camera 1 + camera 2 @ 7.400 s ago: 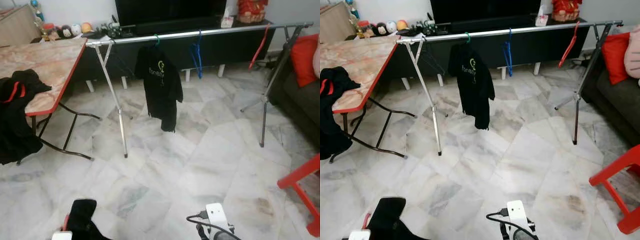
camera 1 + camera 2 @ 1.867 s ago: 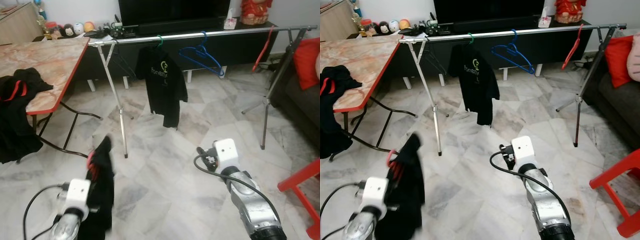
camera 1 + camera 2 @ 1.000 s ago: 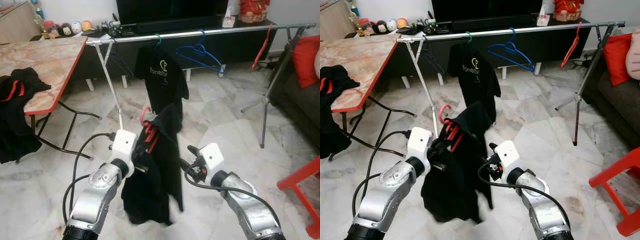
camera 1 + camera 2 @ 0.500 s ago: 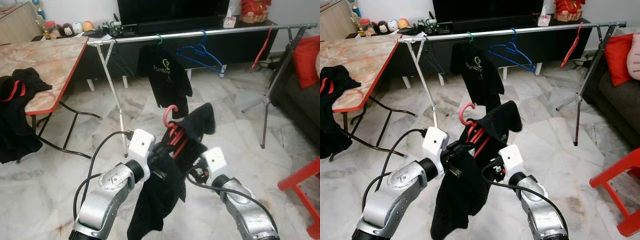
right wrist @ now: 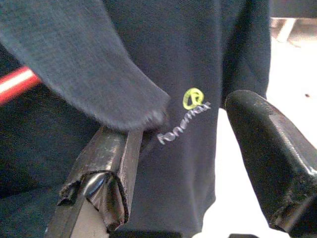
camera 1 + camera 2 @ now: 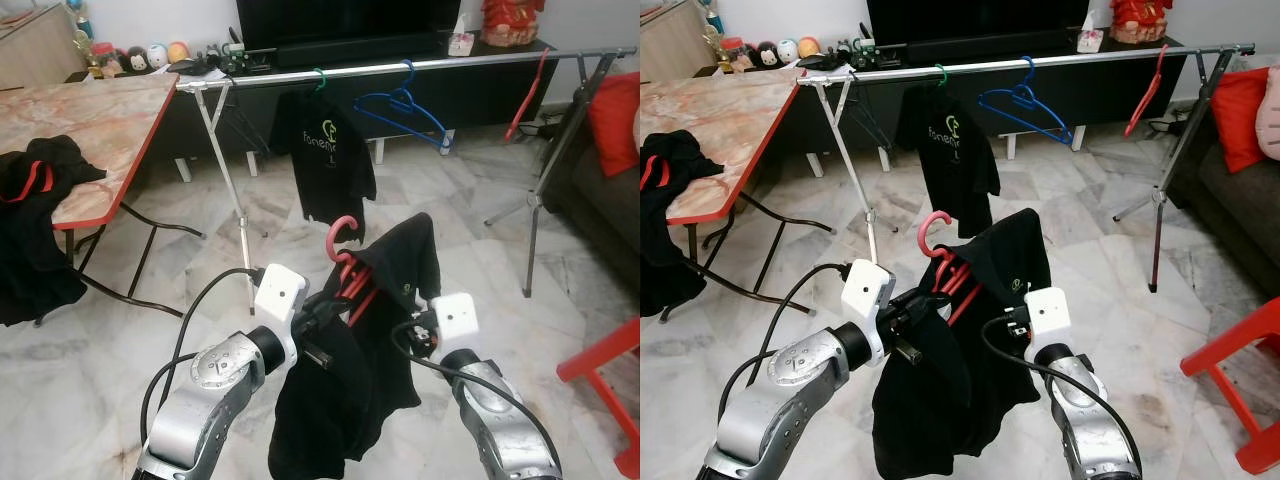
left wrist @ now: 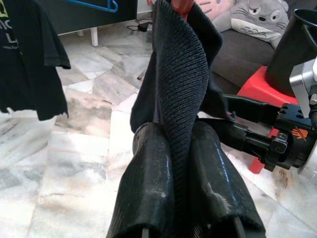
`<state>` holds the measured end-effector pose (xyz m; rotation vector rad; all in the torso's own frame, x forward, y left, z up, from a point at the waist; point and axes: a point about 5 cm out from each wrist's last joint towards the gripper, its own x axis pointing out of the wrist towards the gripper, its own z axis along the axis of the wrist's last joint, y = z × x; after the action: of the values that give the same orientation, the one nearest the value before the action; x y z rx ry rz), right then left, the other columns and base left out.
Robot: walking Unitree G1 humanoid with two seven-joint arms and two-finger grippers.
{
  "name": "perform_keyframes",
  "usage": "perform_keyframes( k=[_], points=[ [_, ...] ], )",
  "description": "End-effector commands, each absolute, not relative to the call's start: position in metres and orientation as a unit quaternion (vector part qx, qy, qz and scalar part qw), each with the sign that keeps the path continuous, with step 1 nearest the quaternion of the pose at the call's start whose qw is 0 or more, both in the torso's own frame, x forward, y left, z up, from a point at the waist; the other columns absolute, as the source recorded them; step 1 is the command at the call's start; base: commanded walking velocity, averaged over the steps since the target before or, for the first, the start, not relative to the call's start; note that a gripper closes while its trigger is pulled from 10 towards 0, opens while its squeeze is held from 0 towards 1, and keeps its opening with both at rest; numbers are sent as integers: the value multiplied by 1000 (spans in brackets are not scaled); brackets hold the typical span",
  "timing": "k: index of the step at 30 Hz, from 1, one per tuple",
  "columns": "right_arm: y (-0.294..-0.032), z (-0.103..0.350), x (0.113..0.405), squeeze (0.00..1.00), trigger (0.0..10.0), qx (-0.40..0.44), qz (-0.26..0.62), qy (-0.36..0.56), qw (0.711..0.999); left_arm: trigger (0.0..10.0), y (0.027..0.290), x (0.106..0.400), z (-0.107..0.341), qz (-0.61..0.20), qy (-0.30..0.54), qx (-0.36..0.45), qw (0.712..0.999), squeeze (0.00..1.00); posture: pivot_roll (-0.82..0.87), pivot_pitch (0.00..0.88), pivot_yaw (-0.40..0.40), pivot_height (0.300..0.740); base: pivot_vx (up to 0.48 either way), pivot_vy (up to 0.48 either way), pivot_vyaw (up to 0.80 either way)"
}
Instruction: Hang hanger
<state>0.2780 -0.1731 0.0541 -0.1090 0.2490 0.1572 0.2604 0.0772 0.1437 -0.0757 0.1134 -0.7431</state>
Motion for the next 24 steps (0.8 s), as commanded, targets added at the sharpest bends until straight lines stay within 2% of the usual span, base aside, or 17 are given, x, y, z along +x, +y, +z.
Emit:
perform_keyframes(
  k=[1,11,23,24],
  points=[
    [-172,56,280,0,10000,-57,73,117,989,10000,76,259,155,-374,33,-46,926,0,-68,0,73,740,0,0,0],
    [-147,51,285,0,10000,-47,142,122,981,10000,77,259,157,-369,31,-50,928,0,-62,0,71,740,0,0,0],
    [-149,50,292,0,10000,-54,129,120,983,10000,75,257,158,-377,31,-59,924,0,-57,0,68,740,0,0,0],
    [-151,51,293,0,0,-56,125,116,984,10000,75,257,158,-378,32,-60,923,0,-54,0,68,740,0,0,0]
  ],
)
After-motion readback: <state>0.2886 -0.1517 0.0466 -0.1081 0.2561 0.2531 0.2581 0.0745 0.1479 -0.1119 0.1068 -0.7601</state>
